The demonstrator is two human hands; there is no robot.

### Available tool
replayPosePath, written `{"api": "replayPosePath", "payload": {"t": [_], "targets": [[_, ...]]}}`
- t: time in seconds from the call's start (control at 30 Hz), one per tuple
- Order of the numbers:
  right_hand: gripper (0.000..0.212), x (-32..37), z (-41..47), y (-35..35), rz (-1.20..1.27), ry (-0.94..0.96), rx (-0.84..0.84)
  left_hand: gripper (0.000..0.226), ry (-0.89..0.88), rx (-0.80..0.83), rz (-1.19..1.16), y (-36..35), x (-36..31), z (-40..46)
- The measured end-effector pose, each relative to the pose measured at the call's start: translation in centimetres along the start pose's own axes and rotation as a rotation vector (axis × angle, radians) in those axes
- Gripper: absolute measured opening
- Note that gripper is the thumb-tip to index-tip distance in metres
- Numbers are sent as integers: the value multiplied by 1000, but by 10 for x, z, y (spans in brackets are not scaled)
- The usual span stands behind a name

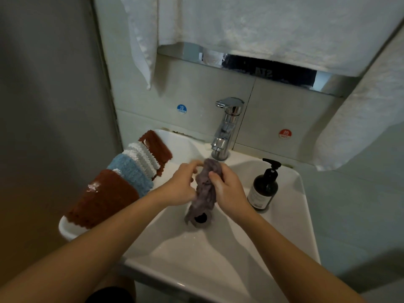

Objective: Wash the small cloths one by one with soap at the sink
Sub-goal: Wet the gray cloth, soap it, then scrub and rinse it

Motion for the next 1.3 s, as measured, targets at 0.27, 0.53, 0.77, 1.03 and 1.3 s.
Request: {"api": "replayPosePath", "payload": {"t": [0.27,0.53,0.77,1.03,1.3], "targets": [[16,-7,8,26,98,-75,-270,14,162,75,-71,12,23,-3],[27,-5,-8,-11,-284,71,-142,36,214,-448,-418,-10,-11,1],[35,-3,4,-14,-210,-137,-328,44,97,-632,-399,-16,-42,5],[28,9,8,4,99,-99,-472,33,1,-470,-375,-28,-61,0],[19,20,4,7,132,3,-484,21,5,-431,-424,-33,-60,-8]]}}
Point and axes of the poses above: each hand's wrist, its own z-axis towards the middle knuckle, its own y-axis out of the back of the hand, x = y × z, the point moved 4 cm from there along z, towards the middle knuckle, and after that the axes turned 6 degrees about -y, right-handed, at the moved point
